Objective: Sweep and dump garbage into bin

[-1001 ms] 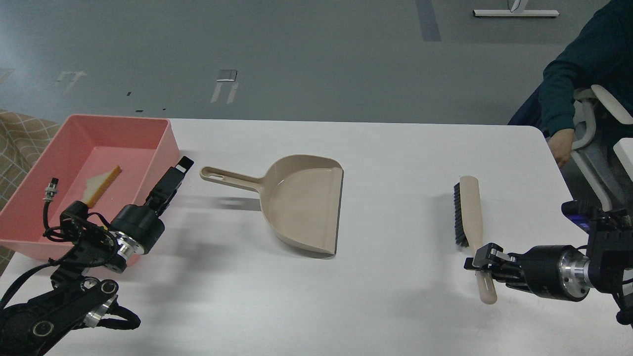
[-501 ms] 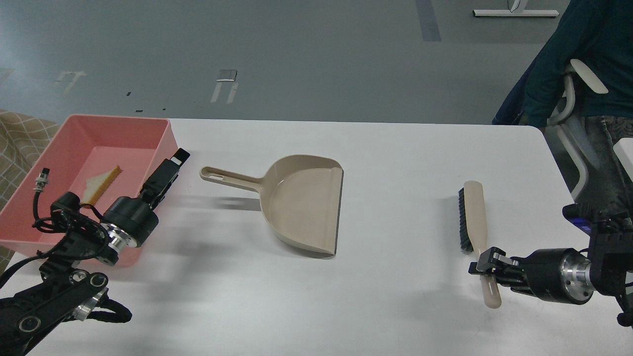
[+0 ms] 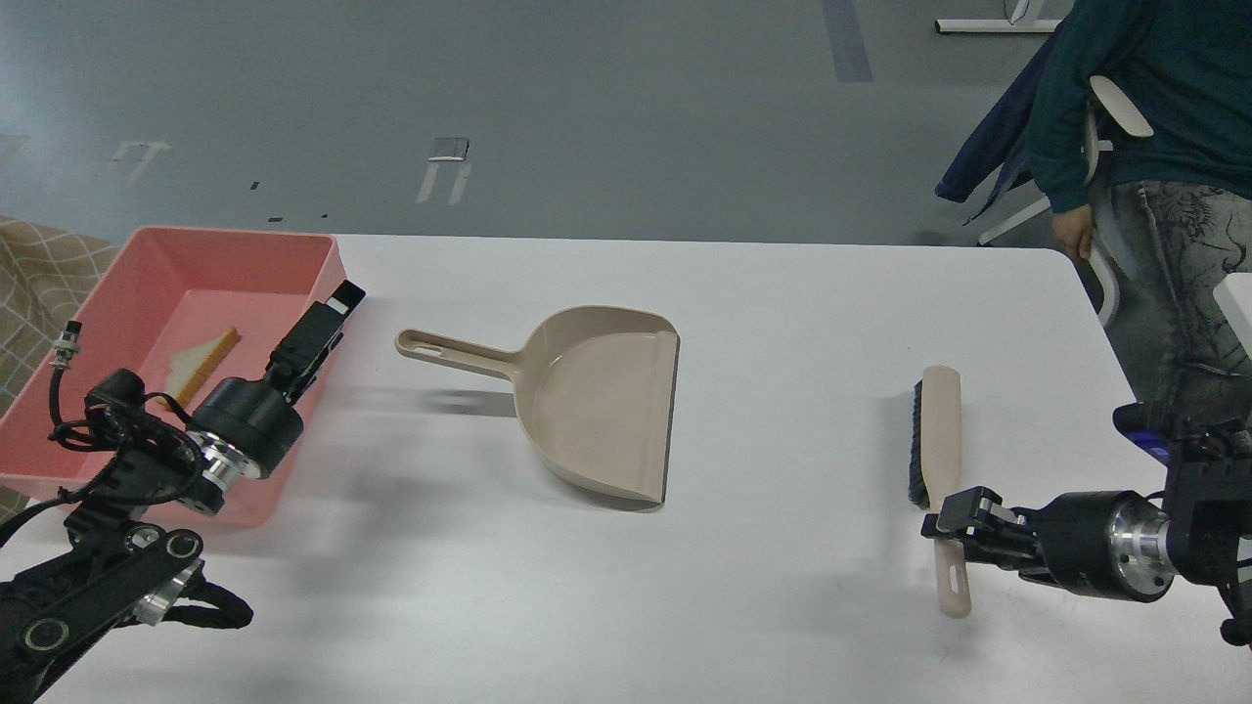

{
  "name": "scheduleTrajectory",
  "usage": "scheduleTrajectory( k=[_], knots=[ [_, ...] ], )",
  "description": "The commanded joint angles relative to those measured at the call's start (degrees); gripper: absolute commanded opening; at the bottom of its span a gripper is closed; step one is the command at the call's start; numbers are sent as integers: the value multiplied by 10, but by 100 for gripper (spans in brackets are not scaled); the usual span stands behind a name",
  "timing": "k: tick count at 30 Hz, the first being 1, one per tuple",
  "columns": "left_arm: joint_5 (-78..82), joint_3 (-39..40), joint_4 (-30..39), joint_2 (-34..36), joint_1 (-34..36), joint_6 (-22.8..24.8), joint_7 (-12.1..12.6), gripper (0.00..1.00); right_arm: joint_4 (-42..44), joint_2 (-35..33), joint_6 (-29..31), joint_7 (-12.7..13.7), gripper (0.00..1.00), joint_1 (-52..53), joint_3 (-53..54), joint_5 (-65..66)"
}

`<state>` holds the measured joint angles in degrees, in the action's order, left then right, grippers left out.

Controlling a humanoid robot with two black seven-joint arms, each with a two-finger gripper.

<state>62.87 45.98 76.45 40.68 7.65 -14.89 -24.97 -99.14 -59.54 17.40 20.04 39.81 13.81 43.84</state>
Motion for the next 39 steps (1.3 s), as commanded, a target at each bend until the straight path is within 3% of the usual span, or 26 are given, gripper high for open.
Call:
scheduleTrajectory(
  k=[1,4,13,17,23,28,32,39],
  knots=[
    [0,10,0,5,2,13,0,97,-1,-1,0,-1,69,0,0,-1],
    [0,38,4,7,1,33,0,97,-1,-11,1,0,79,0,2,-2],
    [-12,134,5,21,0,107,3,97,-1,-65,12,-5,93,1,35,-3],
    [-70,205,3,34,5,170,9,97,0,-83,31,-7,96,0,103,-4],
    [-129,229,-9,49,53,213,17,97,21,-63,25,-9,96,4,230,-28],
    [-148,228,-38,49,115,237,24,97,103,-1,25,-9,96,36,310,-61],
    [-148,225,-68,48,155,259,29,97,172,34,31,-8,96,120,308,-62],
    [-149,218,-179,7,270,289,40,97,369,133,33,-7,95,251,303,-60]
  ],
)
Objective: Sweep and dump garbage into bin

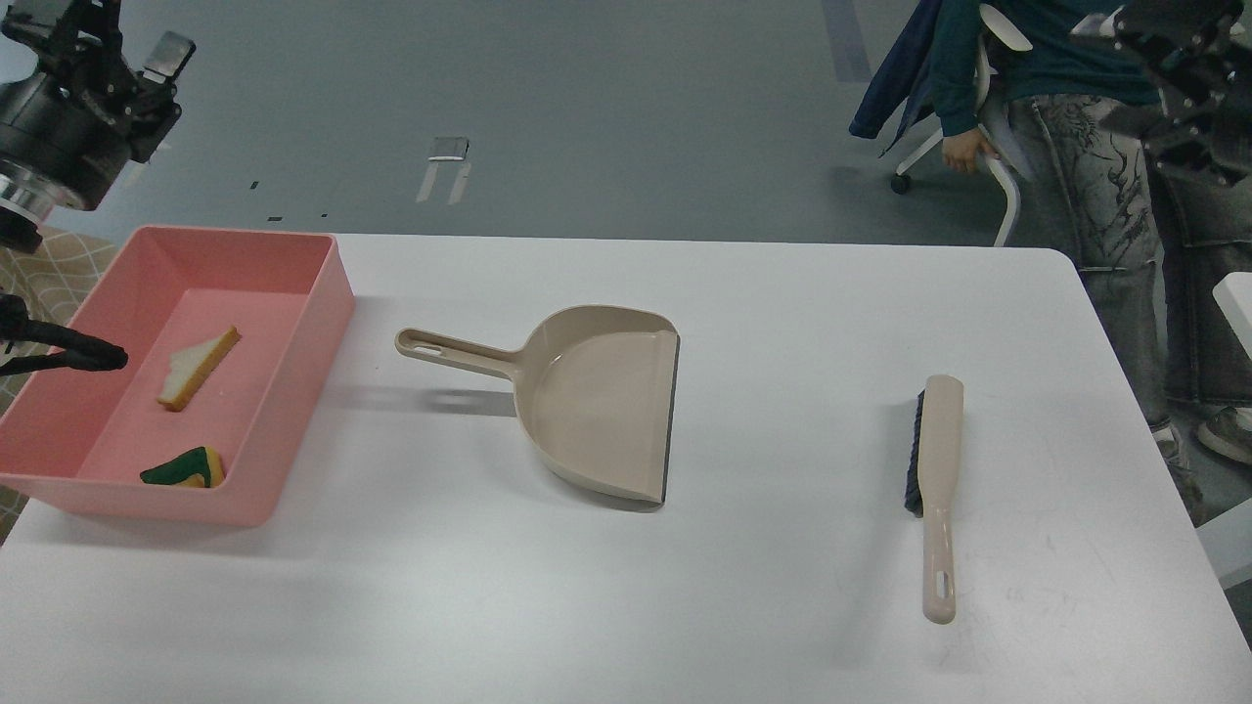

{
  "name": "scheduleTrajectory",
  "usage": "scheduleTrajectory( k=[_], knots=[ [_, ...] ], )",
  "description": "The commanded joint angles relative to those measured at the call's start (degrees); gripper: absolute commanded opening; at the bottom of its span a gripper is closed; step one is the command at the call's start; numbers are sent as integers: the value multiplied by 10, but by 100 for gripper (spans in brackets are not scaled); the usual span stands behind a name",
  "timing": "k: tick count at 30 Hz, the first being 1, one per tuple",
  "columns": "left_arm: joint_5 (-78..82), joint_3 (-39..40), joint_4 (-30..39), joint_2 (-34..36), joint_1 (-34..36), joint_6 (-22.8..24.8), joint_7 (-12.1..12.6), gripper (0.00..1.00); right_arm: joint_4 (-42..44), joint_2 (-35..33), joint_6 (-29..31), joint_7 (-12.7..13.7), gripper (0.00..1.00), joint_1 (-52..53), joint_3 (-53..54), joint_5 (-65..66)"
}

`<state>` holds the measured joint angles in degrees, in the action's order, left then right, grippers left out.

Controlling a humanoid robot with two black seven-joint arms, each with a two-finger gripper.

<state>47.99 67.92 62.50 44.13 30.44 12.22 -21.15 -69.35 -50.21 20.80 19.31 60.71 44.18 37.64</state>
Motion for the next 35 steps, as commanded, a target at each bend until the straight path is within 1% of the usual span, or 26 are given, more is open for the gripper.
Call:
scheduleTrajectory(
  k=[1,5,6,7,8,9,10,11,13,14,15,17,19,20,22,23,26,29,33,35],
  knots=[
    [0,-2,-49,-39,54,20,1,97,86,49,-1,0,95,51,-1,2],
    [0,-23,-132,-90,130,25,5,97,197,135,-12,-3,90,99,1,5],
    [0,-23,-132,-91,131,25,5,97,198,136,-12,-3,90,100,1,5],
    [0,-32,-153,-107,153,27,5,97,232,162,-15,-9,90,111,5,6],
    [-1,-40,-176,-123,173,32,5,97,265,185,-25,-25,90,120,7,6],
    [-1,-44,-197,-137,189,40,4,97,294,207,-43,-51,90,128,9,6],
    [-3,-44,-207,-144,195,43,4,97,309,219,-51,-67,90,133,9,6],
    [-7,-45,-226,-157,209,47,4,97,335,238,-62,-99,90,141,9,5],
    [-11,-45,-241,-171,220,51,4,97,359,256,-71,-128,90,147,9,5],
    [-12,-45,-253,-183,229,54,4,97,379,272,-74,-155,90,151,9,3],
    [-12,-45,-258,-188,232,56,4,97,390,279,-74,-169,90,151,9,3],
    [-13,-45,-271,-208,238,67,3,97,425,307,-77,-245,92,151,24,-4],
    [-16,-45,-273,-218,239,73,3,97,441,320,-78,-275,92,150,48,-4],
    [-20,-45,-276,-228,239,79,2,97,452,334,-78,-295,92,144,79,-5],
    [-27,-45,-290,-243,240,89,3,97,455,353,-74,-308,94,131,134,-10],
    [-32,-45,-301,-253,240,97,3,97,453,365,-70,-311,94,114,171,-17],
    [-36,-45,-329,-276,243,116,4,97,448,396,-61,-316,95,87,225,-26],
    [-37,-45,-345,-299,248,117,5,97,448,420,-52,-317,96,70,239,-26],
    [-40,-45,-353,-328,254,108,18,97,450,462,-56,-317,97,53,243,-26],
    [-47,-45,-353,-341,255,105,20,98,450,478,-58,-316,97,49,243,-26]
  ],
)
